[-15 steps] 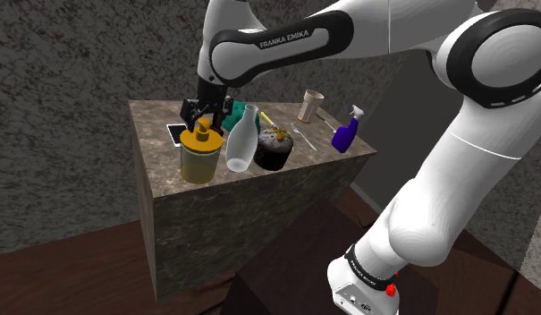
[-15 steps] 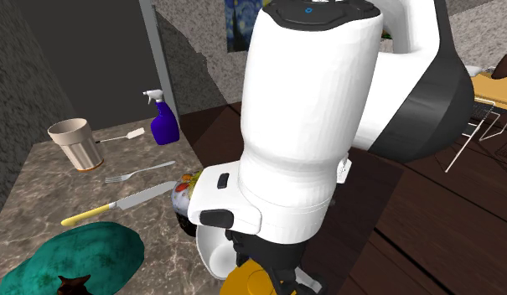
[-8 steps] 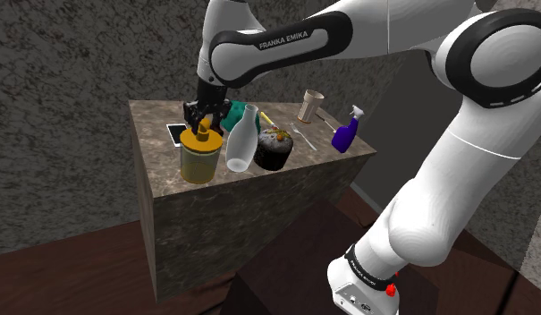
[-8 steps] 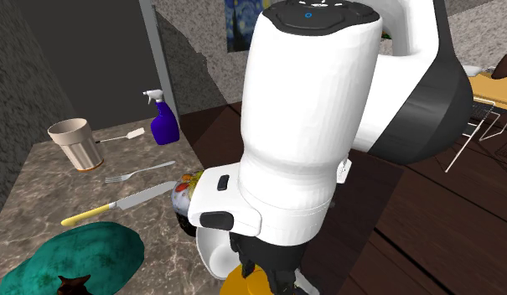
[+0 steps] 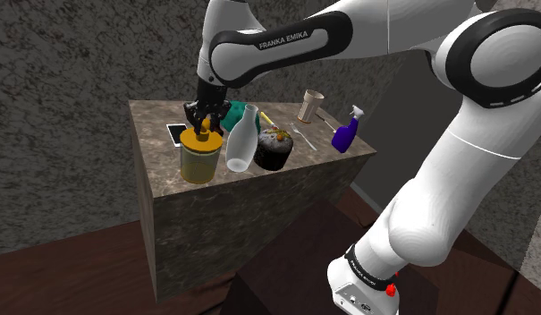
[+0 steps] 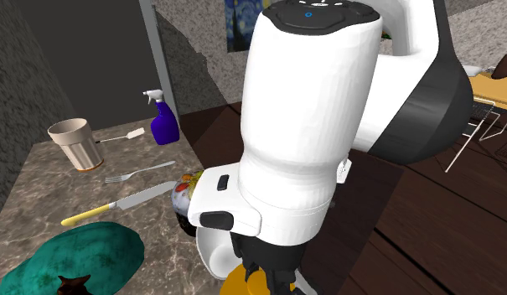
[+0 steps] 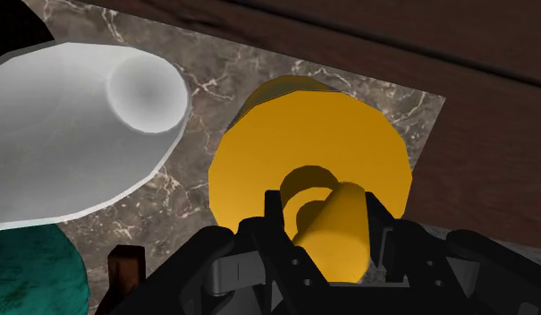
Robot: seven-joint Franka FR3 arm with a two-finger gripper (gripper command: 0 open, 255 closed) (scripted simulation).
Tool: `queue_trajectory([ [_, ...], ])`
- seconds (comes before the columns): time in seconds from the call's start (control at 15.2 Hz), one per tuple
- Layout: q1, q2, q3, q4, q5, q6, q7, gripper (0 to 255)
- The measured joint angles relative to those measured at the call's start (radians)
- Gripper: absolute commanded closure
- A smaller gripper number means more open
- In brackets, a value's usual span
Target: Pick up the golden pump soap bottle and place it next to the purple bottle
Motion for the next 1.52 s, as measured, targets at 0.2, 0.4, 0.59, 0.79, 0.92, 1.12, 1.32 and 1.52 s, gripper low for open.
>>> queue_trajectory([
  [0.2,0.000,-0.004,0.000,0.008,0.002,-0.013,-0.001,255],
  [0.4,0.000,-0.018,0.001,0.032,0.007,-0.050,-0.006,255],
  [0.59,-0.001,-0.033,0.002,0.056,0.012,-0.089,-0.010,255],
  [0.79,-0.001,-0.044,0.002,0.082,0.016,-0.126,-0.013,255],
  [0.92,-0.001,-0.051,0.002,0.098,0.018,-0.149,-0.015,255],
  [1.12,-0.002,-0.060,0.001,0.130,0.021,-0.189,-0.020,255],
  [1.32,-0.003,-0.069,0.001,0.159,0.024,-0.227,-0.024,255],
  [1.52,-0.002,-0.069,0.001,0.200,0.025,-0.268,-0.025,255],
])
